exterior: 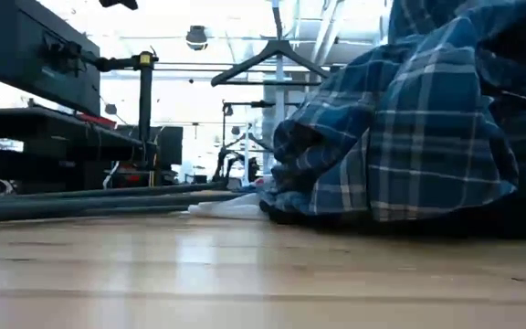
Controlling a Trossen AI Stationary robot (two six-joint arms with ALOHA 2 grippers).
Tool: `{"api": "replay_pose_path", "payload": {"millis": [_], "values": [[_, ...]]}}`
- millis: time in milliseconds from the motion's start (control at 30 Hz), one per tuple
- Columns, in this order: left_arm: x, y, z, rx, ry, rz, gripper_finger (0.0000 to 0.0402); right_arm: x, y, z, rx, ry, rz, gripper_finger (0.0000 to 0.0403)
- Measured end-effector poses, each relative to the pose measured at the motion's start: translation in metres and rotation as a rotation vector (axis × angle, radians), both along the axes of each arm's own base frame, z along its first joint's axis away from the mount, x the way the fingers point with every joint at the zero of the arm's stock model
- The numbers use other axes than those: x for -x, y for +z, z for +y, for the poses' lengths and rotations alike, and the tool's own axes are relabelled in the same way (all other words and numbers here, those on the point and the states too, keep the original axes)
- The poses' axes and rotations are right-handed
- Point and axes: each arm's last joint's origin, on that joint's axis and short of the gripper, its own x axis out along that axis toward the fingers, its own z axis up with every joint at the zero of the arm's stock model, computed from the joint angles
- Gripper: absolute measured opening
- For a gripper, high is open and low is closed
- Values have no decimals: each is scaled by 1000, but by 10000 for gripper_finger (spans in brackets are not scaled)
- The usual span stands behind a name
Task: Hang clothes
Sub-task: Unhang the blue long sleeve polo from the rack, then return to Home Position
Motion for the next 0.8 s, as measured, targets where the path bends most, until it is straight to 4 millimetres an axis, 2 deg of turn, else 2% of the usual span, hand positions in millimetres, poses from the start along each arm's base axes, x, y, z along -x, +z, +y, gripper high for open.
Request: {"api": "replay_pose_path", "payload": {"millis": [167, 367, 533, 600, 700, 800], "values": [[4, -2, 0, 25, 73, 41, 144, 22, 7, 5, -120, 72, 119, 213], [4, -3, 2, 10, 162, 46, 144, 45, 13, 7, 16, 201, 242, 211], [5, -3, 3, 1, 187, 45, 144, 62, 28, 7, 8, 194, 234, 210], [5, -3, 4, -11, 210, 45, 144, 67, 37, 7, 45, 187, 167, 210], [5, -3, 5, -39, 236, 43, 144, 65, 51, 5, 129, 146, -58, 209], [5, -2, 5, -56, 254, 43, 144, 54, 50, 5, 189, 148, -242, 209]]}}
